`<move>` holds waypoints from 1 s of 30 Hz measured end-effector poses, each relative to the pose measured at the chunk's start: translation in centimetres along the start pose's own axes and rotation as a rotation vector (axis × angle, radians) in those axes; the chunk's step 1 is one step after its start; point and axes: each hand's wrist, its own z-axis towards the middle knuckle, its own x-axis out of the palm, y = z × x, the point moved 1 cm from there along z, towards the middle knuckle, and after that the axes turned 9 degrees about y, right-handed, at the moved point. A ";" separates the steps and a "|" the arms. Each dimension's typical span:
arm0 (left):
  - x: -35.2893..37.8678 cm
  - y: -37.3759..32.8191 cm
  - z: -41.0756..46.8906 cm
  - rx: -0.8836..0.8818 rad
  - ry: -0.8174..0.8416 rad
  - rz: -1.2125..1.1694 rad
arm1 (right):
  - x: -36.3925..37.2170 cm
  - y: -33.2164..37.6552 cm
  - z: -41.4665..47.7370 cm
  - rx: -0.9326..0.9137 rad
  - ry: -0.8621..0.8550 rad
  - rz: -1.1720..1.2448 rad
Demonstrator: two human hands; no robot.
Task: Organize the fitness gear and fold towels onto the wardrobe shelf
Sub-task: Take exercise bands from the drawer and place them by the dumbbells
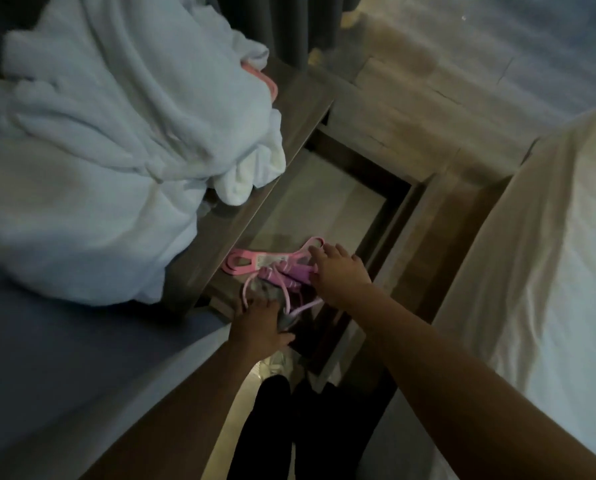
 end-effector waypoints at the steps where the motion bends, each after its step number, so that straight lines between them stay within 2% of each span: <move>1: 0.4 0.2 0.6 -0.006 0.007 -0.069 | 0.0 -0.2 1.6 -0.013 0.001 0.001; 6: 0.3 1.4 0.6 0.002 -0.124 -0.386 | -0.5 0.3 7.0 -0.066 -0.008 0.062; 11: -1.6 2.5 -1.8 0.029 -0.369 -0.514 | -0.5 2.3 10.4 -0.133 0.101 0.070; 16: -2.3 3.1 -3.0 -0.077 -0.405 -0.490 | 0.4 3.6 12.1 -0.205 0.114 0.016; 21: -2.4 3.3 -3.7 -0.127 -0.415 -0.494 | 2.2 4.1 12.2 -0.242 0.081 -0.245; 26: -2.4 3.5 -4.2 -0.124 -0.388 -0.535 | 2.5 3.1 12.1 -0.186 0.091 -0.199; 30: -2.9 2.9 -4.9 -0.137 -0.364 -0.514 | 1.7 2.8 10.6 -0.256 0.124 -0.151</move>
